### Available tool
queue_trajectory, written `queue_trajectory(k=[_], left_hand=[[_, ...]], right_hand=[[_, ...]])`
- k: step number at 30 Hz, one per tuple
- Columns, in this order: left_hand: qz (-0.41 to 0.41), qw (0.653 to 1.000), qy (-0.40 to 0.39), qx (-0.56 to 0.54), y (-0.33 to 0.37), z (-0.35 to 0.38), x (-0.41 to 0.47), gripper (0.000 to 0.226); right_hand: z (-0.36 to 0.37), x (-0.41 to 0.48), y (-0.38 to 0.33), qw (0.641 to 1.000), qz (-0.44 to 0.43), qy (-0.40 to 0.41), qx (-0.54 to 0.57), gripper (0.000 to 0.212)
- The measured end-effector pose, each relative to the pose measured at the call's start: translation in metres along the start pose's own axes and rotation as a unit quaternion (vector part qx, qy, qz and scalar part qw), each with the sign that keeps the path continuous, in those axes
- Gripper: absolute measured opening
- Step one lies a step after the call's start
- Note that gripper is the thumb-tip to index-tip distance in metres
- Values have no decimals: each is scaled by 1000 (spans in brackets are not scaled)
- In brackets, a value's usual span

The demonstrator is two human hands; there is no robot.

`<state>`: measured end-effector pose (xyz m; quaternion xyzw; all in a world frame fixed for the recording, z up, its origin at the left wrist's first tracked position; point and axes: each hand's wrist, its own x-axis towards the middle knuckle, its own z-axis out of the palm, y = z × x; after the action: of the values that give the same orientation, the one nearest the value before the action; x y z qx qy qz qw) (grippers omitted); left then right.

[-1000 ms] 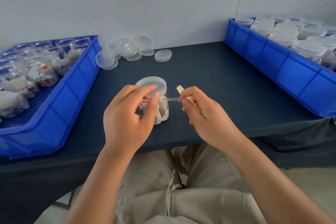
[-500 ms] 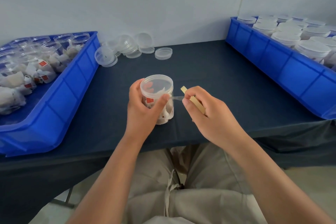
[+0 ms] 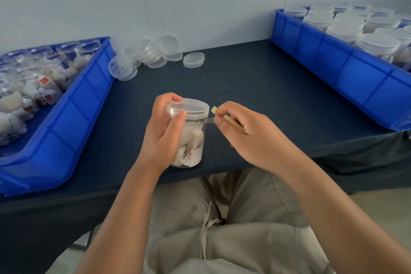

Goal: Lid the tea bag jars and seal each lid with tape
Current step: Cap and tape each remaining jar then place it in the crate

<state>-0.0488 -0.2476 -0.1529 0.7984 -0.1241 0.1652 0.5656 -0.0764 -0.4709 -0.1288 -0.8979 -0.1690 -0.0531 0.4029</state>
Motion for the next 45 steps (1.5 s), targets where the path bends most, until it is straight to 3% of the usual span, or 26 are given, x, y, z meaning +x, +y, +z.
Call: queue_trajectory(k=[4,7,11,28,36,45], left_hand=[[45,999,0,22,1,3,-2,48],[53,997,3,53,-1,3,-2,70],[52,996,20,74,-2,5,-4,78],[56,998,8,39,-6,2,-2,48],[37,998,-37,-16,-10,-7,2,37],[4,990,-105,-97,-22,-16,13,32]], right_hand=[[0,0,-1,1000,9,1,17,14],[2,0,-3,1000,11,2,18,14],[6,1,-5,1000,10,-2,17,14],[6,4,3,1000,20,3,-18,14],[13,5,2,999,13,-5,-33,13],[-5,7,9,995,19,-34,-89,28]])
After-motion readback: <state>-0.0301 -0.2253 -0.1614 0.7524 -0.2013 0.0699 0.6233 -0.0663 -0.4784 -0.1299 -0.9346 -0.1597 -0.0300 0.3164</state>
